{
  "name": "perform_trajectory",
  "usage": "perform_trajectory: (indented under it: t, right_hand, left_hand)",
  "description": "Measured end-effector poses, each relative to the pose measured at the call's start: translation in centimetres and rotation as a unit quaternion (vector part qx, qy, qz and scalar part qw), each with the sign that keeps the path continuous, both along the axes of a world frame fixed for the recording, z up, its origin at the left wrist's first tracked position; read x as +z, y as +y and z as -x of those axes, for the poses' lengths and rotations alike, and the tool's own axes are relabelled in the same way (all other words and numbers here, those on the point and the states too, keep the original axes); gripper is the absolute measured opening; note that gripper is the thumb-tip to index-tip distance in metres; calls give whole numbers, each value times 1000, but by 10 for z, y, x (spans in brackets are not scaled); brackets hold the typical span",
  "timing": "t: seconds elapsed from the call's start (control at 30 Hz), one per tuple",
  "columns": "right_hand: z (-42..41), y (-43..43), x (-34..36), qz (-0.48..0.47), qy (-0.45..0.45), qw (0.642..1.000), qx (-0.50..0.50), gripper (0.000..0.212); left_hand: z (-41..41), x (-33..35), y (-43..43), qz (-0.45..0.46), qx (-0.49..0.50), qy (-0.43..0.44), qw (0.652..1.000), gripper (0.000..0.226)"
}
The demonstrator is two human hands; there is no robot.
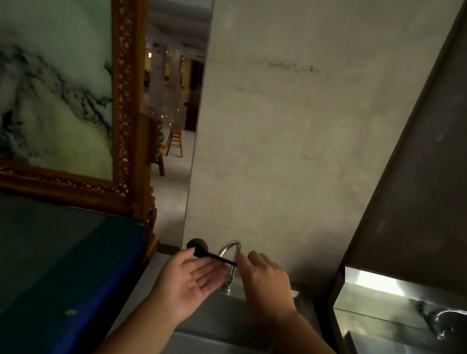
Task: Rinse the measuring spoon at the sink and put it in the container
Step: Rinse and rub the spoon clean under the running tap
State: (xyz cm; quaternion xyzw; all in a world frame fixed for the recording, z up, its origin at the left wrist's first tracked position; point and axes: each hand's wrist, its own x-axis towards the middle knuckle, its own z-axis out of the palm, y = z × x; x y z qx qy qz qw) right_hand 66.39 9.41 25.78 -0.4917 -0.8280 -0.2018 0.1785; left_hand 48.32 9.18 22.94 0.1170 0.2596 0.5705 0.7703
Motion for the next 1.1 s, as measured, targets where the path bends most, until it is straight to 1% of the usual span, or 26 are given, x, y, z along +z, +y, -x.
perform_trajectory:
  t: [0.13,0.3,0.47,0.5,0.6,0.73,0.8,0.87,1.0,1.1]
  right_hand:
    - [10,-2,1,-34,-4,999,12,44]
    - [21,-7,-7,-21,14,1000,18,33]
    - [26,-7,3,-13,18,1000,0,33]
    - [26,-6,5,-9,24,1000,-6,30]
    - [30,-2,13,1,65,998,-9,10]
    - [36,1,21,63,159,985,22,15]
    - [38,0,25,93,187,977,48,14]
    - [39,-2,25,119,177,975,68,14]
    - [34,-8,16,111,89,989,48,21]
    - [28,-10,14,127,78,988,30,20]
  left_hand:
    - [10,0,-3,-2,-2,-12,1000,52]
    - [17,-4,-8,19,5,-16,1000,52]
    - [17,6,-7,15,20,-29,999,49]
    - [17,9,-7,13,23,-27,999,48]
    - [16,14,-6,5,35,-15,999,39]
    - [11,17,-5,-8,53,22,998,26]
    - [8,18,-6,-7,54,36,998,21]
    - [4,17,-7,5,66,42,997,18]
    - [1,7,-13,32,84,75,993,18]
    - [4,2,-19,40,90,91,991,16]
